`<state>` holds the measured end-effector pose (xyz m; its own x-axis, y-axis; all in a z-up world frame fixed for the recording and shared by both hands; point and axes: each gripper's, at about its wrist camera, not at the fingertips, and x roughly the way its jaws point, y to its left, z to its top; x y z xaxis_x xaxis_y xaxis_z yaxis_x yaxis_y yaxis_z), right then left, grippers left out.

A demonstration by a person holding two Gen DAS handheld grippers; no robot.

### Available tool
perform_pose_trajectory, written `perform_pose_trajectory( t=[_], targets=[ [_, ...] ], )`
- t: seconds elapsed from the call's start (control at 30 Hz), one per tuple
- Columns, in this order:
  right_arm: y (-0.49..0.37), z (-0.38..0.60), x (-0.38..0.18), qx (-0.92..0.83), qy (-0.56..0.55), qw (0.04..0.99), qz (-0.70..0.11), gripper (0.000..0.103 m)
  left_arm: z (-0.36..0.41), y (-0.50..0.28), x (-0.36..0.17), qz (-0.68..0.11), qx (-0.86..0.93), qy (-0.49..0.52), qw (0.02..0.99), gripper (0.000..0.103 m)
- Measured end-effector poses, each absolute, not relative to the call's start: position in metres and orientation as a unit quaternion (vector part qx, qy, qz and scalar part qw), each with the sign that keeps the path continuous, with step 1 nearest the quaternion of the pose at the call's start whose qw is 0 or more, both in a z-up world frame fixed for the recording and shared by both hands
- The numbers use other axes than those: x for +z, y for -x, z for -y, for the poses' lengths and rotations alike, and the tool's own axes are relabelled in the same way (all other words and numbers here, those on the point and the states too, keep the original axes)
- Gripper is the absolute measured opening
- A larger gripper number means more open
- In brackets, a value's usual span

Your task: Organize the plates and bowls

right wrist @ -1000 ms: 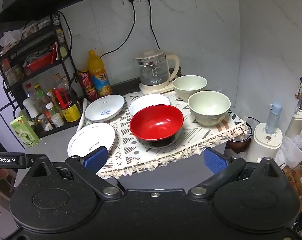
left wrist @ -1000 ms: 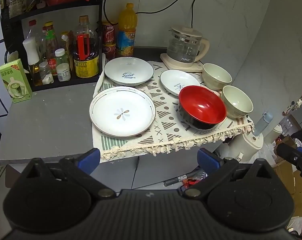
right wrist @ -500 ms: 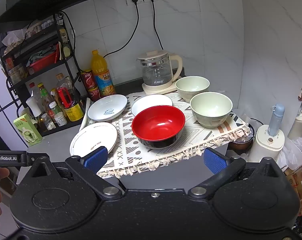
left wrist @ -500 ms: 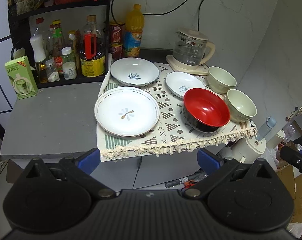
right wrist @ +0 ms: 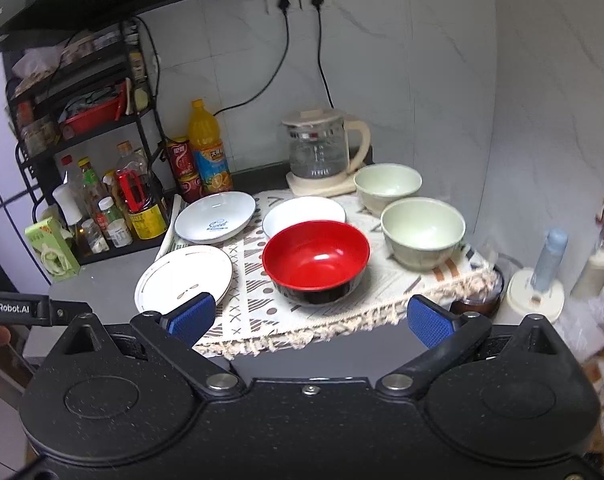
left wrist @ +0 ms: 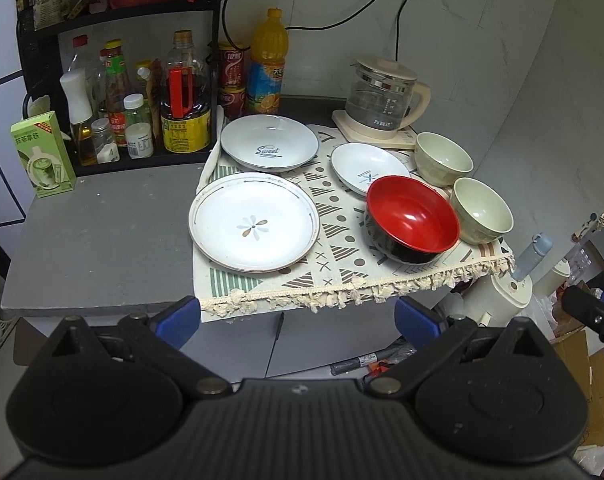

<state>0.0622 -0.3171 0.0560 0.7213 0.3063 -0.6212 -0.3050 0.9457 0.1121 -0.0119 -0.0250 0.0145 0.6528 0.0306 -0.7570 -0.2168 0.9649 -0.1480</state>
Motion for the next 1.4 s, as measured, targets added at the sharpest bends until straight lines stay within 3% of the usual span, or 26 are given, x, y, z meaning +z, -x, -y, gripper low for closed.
perform_pose_trajectory(
  t=[1.4],
  targets=[
    [-0.089,0.316,0.042,0.175,-0.011,0.911,-0.372,0.103,0.036,-0.020,0.006,-0.420,0.062,0.096,0.900,0.102]
  ],
)
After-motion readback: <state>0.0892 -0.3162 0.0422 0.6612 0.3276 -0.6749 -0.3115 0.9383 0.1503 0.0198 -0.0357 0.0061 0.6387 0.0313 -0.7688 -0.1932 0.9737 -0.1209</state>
